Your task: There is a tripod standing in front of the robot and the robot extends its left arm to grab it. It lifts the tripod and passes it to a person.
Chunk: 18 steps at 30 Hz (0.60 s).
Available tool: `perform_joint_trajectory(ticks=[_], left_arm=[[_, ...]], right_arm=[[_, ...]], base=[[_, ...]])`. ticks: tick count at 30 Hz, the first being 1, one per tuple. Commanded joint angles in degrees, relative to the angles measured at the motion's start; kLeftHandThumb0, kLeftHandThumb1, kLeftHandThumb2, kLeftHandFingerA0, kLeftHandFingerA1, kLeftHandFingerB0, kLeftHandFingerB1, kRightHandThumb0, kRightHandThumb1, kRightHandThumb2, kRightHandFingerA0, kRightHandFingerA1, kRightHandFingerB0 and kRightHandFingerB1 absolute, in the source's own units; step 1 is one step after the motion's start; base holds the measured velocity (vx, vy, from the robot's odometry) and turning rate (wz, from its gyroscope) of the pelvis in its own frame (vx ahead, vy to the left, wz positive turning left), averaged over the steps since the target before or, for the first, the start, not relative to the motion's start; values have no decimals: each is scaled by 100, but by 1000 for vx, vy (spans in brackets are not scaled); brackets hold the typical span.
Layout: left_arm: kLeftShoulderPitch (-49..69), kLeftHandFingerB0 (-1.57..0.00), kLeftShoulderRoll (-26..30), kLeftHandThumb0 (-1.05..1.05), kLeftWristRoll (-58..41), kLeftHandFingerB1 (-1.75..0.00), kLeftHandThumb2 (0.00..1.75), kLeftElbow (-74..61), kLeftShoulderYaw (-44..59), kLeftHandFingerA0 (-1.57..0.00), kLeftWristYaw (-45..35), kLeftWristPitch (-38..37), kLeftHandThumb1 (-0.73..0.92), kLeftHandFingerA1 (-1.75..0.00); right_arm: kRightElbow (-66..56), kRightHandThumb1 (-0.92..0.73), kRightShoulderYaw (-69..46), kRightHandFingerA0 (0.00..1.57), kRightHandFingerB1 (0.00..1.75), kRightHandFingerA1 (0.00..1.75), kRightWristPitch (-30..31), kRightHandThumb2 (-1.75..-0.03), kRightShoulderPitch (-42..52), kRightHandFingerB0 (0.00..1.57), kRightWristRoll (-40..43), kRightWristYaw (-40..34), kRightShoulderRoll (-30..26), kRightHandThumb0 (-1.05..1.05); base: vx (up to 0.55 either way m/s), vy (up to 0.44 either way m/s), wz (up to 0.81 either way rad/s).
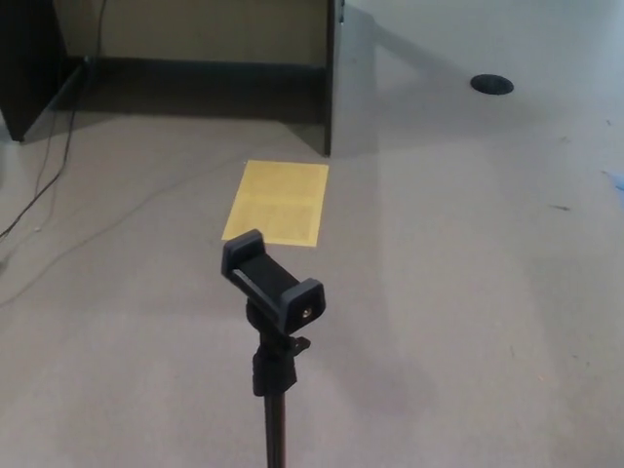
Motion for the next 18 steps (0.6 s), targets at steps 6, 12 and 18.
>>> perform_joint_trajectory(ticks=[6,12,18], left_arm=[[376,-10,-461,-57,-924,-33,67,-1615,496,-20,-751,-509,42,-39],[-171,0,-765,-31,-1179,-48,83,-3176,348,-1,-1066,338,23,-48],[-832,0,-996,-32,-1062,-48,80,-4007,57,-3,-1128,1274,17,-49]], right_arm=[[2,-69,-53,73,37,42,-1130,-60,1081,55,76,5,-759,-41],[175,-68,-34,86,38,45,-959,-60,999,57,108,264,-687,-41],[206,-56,272,67,51,57,-1103,-84,909,50,-121,353,-729,-48]], base=[[0,0,0],[0,0,0],[0,0,0]])
